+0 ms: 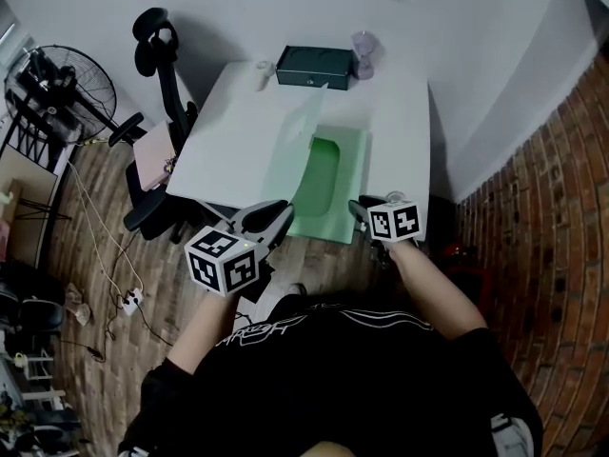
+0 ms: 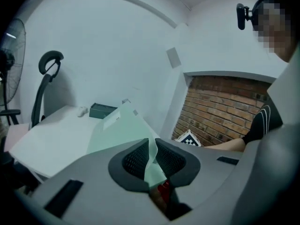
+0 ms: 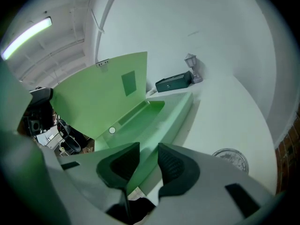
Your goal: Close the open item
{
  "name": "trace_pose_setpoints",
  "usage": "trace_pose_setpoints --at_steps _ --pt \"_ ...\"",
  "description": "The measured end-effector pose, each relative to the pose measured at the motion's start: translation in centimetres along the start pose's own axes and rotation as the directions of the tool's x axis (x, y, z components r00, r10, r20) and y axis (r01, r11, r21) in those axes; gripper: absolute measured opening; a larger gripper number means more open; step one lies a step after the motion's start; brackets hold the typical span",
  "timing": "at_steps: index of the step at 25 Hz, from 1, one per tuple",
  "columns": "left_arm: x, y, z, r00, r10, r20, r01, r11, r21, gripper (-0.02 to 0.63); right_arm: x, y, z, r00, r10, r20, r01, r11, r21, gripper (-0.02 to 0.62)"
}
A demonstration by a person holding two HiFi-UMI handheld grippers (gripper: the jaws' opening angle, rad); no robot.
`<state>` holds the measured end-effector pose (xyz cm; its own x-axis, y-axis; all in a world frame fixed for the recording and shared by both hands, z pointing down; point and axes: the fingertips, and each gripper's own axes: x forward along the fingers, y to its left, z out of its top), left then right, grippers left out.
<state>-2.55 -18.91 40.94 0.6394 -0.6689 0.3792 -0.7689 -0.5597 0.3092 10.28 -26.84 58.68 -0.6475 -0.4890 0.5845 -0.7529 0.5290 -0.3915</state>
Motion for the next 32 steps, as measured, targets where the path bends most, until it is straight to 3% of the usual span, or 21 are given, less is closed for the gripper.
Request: trace_pose_setpoints --at_steps 4,13,21,27,32 --pt "2.3 -1.5 -1.4 0.998 -0.059 -0.028 0.059 0.998 -0.025 0.064 -0.1 0.2 -0.1 1.0 0.007 -0.003 -0.007 1.0 -0.002 0.123" --pt "6.7 -3.7 -5.9 0.984 -0.117 -0.133 0.115 0.993 -0.021 0.069 -0.1 0.3 -0.2 1.0 0.02 -0.007 -0.02 1.0 0.003 0.123" --pt "9.5 -4.4 -9.0 0.971 -0.104 -0.217 0.108 0.994 0.006 0.072 -0.2 0.3 -0.4 1.0 0.03 -0.004 -0.03 1.0 0.008 0.123" --pt "10.9 -4.2 -11.4 0.96 -0.11 -0.258 0.106 0.994 -0.027 0.077 -0.4 0.4 -0.8 0.999 0.051 -0.007 -0.051 0.999 0.01 0.121" --pt "11.5 -4.2 -12.5 0.955 -0.085 -0.284 0.098 0.995 0.03 0.081 -1.5 -0.4 -1.1 0.999 0.036 -0.01 -0.036 0.999 -0.004 0.132"
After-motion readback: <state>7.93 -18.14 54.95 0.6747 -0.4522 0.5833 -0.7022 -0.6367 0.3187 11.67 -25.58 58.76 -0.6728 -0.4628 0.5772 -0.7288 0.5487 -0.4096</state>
